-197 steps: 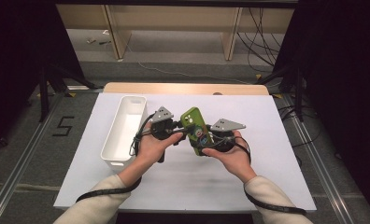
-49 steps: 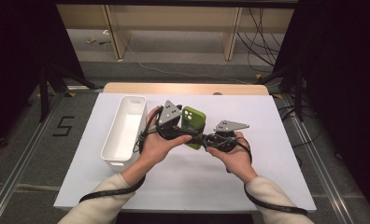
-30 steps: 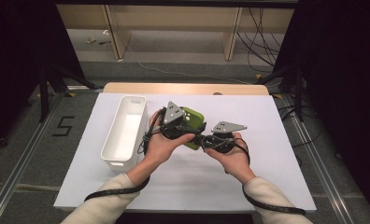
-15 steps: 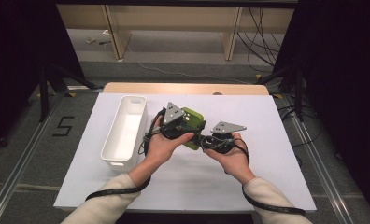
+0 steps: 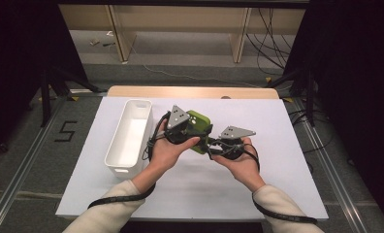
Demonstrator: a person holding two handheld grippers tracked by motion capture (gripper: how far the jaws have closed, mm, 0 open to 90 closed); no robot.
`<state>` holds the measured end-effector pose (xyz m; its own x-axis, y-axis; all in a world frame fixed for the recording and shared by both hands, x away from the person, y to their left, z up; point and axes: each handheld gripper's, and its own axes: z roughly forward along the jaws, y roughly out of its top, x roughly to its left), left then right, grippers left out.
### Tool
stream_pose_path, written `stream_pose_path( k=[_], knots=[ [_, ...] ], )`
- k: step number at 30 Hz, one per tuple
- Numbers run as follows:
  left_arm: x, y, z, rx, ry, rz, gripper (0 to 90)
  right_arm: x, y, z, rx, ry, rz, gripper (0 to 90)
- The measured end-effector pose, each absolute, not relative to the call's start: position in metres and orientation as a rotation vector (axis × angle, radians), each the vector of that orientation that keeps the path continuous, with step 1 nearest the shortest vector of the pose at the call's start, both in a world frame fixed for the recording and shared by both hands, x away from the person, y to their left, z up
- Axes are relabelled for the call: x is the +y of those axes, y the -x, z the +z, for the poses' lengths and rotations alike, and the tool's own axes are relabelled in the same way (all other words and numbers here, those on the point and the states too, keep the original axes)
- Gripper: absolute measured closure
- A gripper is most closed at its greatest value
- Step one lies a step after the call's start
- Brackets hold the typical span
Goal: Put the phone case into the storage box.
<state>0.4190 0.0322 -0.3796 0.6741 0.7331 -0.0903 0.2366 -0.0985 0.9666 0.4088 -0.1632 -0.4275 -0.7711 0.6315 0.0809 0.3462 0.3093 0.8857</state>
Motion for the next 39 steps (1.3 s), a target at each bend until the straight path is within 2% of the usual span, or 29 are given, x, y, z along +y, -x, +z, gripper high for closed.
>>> stream_pose_path(
  k=[1, 5, 8, 12, 20, 39],
  knots=[
    [0.033, -0.419, -0.379, 0.799, -1.659, 0.505, 15.8, -0.163, -0.409, -0.427, 2.294, -0.877, 1.450, 52.2],
    [0.036, -0.420, -0.378, 0.801, -1.654, 0.511, 15.8, -0.163, -0.410, -0.427, 2.295, -0.876, 1.463, 42.9],
    [0.038, -0.420, -0.377, 0.801, -1.652, 0.516, 15.9, -0.163, -0.410, -0.428, 2.295, -0.881, 1.473, 28.7],
    [0.040, -0.420, -0.375, 0.798, -1.653, 0.524, 15.9, -0.165, -0.410, -0.428, 2.315, -0.862, 1.470, 15.7],
    [0.045, -0.420, -0.372, 0.800, -1.652, 0.532, 16.0, -0.167, -0.409, -0.427, 2.312, -0.834, 1.483, 10.5],
    [0.066, -0.418, -0.368, 0.828, -1.647, 0.568, 16.0, -0.175, -0.408, -0.427, 2.285, -0.848, 1.488, 9.5]
  ],
)
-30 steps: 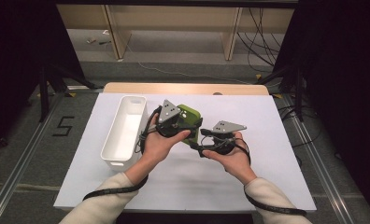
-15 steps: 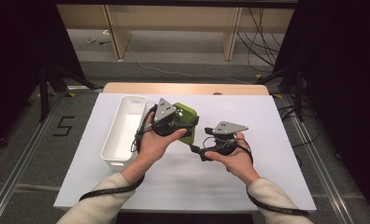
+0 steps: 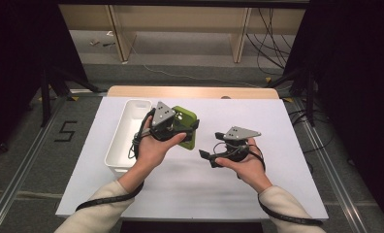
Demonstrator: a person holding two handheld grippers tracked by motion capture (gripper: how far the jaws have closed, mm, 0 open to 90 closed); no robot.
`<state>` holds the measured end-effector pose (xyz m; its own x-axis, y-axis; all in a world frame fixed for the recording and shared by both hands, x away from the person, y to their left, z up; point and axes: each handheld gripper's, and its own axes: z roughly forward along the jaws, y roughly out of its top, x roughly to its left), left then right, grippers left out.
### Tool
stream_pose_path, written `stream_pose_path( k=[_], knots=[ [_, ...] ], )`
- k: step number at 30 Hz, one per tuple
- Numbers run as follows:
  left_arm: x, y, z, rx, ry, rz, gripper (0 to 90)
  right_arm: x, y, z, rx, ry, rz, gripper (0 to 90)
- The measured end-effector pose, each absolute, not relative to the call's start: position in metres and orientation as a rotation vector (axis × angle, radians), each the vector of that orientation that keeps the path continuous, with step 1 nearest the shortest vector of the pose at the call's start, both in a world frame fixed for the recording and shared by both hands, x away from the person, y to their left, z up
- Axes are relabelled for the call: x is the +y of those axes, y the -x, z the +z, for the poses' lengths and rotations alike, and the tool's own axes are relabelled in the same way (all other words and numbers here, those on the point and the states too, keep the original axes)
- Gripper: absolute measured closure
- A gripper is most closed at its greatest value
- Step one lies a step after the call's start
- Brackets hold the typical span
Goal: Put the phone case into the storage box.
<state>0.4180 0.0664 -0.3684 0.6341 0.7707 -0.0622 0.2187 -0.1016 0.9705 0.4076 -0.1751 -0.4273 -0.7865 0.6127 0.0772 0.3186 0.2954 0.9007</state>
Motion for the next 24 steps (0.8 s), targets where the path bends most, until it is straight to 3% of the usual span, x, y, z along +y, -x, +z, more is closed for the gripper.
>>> stream_pose_path(
  k=[24],
  knots=[
    [0.084, -0.417, -0.365, 0.859, -1.633, 0.606, 16.1, -0.187, -0.406, -0.428, 2.260, -0.871, 1.490, 9.2]
  ],
)
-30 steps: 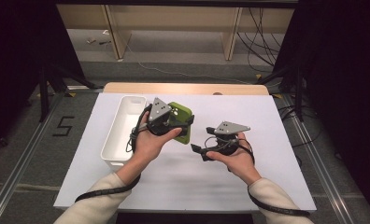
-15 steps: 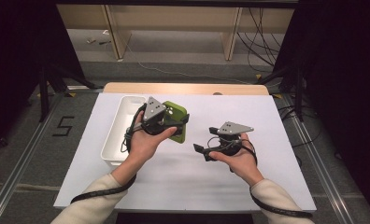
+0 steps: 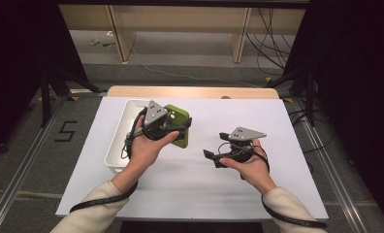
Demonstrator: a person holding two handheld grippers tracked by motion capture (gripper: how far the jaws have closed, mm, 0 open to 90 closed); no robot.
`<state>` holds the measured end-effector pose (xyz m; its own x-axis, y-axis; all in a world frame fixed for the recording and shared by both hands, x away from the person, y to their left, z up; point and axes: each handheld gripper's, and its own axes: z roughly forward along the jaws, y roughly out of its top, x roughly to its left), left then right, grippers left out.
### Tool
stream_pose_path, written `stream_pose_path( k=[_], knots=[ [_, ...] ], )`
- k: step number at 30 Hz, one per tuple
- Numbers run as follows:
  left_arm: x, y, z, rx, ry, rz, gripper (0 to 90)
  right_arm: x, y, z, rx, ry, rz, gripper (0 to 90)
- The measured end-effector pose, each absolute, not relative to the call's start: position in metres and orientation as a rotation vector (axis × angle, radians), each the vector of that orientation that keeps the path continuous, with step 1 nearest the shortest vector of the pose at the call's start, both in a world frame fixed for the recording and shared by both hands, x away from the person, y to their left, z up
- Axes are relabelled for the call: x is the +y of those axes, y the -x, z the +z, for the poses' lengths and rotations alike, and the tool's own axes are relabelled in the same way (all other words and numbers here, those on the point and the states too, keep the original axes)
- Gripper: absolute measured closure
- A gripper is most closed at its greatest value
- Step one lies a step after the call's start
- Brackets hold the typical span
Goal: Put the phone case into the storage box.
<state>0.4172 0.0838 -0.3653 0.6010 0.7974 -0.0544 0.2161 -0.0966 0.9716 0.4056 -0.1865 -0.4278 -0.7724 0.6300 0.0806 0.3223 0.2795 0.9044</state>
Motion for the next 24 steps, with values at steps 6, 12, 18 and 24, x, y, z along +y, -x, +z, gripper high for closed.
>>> stream_pose_path(
  k=[6, 12, 18, 24],
  knots=[
    [0.088, -0.418, -0.364, 0.863, -1.633, 0.616, 16.1, -0.189, -0.405, -0.427, 2.255, -0.879, 1.492, 9.2],
    [0.093, -0.418, -0.363, 0.873, -1.625, 0.625, 16.1, -0.191, -0.404, -0.428, 2.255, -0.885, 1.485, 9.2],
    [0.098, -0.418, -0.362, 0.880, -1.623, 0.635, 16.2, -0.193, -0.404, -0.429, 2.250, -0.889, 1.487, 9.2],
    [0.102, -0.418, -0.361, 0.886, -1.620, 0.643, 16.2, -0.195, -0.404, -0.429, 2.246, -0.895, 1.487, 9.2]
  ],
)
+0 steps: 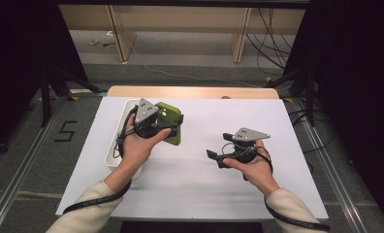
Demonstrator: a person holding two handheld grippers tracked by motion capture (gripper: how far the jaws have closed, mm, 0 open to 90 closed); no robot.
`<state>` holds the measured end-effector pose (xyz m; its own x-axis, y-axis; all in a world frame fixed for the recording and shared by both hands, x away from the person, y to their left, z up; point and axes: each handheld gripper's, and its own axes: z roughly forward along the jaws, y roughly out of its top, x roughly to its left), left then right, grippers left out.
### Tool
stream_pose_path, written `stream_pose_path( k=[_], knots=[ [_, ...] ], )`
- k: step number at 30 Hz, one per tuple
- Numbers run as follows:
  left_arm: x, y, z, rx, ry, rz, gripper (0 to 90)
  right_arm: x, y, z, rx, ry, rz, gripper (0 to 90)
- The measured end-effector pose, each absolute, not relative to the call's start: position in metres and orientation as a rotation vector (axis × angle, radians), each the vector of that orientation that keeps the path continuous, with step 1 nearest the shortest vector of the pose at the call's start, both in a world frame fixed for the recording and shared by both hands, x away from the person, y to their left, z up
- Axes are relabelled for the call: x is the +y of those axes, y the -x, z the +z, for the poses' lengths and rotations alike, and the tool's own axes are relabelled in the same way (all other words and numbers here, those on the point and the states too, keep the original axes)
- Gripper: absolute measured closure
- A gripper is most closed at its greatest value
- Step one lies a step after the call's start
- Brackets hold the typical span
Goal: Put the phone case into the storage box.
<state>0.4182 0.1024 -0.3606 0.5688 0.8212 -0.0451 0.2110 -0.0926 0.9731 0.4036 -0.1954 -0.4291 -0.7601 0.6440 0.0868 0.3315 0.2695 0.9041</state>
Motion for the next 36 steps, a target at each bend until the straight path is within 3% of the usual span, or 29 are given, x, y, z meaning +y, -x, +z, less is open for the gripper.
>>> stream_pose_path(
  k=[36],
  knots=[
    [0.120, -0.421, -0.353, 0.916, -1.592, 0.684, 16.2, -0.203, -0.402, -0.429, 2.230, -0.909, 1.493, 9.2]
  ],
)
